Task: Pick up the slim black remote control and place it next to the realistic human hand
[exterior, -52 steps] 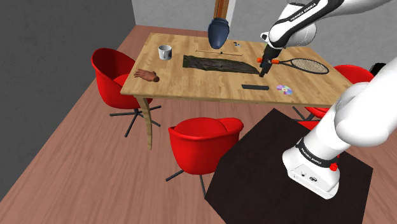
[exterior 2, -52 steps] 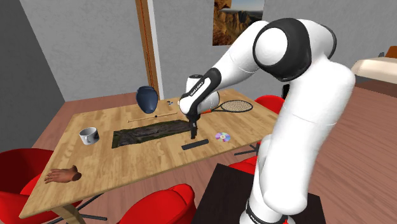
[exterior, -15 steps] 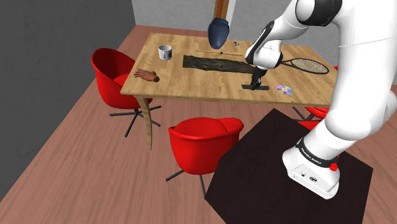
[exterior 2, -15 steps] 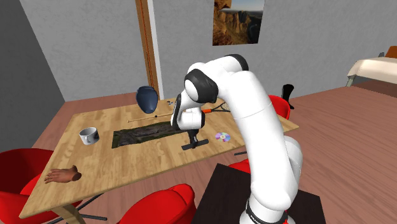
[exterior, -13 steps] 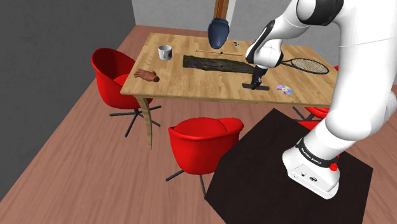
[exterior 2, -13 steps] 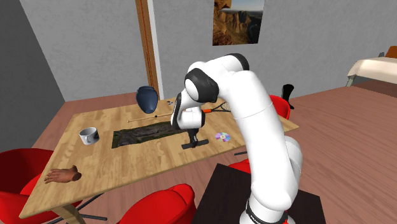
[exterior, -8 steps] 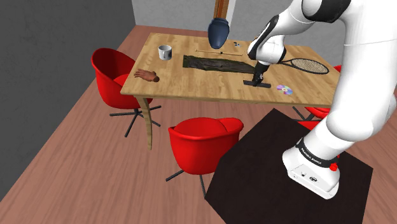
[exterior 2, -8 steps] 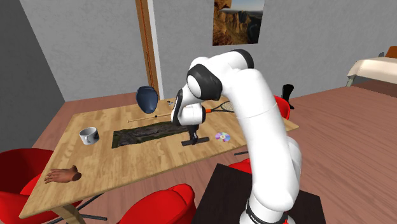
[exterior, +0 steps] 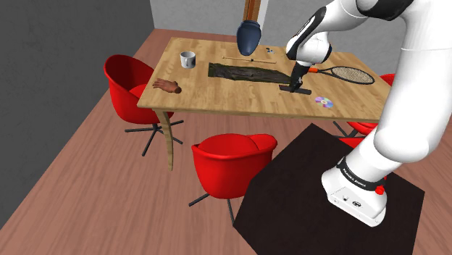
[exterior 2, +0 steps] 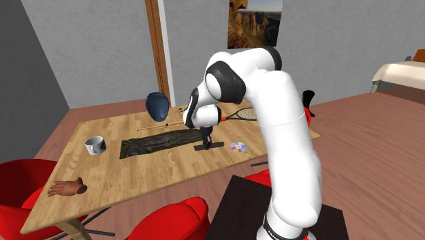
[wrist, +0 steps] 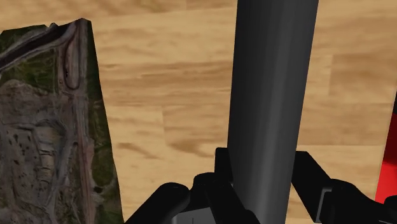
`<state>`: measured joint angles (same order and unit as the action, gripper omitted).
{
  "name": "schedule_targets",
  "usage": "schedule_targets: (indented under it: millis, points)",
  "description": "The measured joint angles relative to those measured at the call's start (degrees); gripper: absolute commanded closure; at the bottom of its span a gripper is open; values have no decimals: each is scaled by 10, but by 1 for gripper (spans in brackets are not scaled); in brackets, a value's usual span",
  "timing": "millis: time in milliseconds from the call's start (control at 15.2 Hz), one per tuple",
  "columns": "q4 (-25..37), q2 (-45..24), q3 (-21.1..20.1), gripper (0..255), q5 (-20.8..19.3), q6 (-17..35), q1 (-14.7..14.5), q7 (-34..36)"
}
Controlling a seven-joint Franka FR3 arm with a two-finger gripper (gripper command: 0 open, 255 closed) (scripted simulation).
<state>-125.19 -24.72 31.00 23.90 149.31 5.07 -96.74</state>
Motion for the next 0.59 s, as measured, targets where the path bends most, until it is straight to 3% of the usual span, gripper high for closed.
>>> schedule_targets:
  millis: [594]
  points:
    - [0, 47, 33, 255, -51, -41, -39, 50]
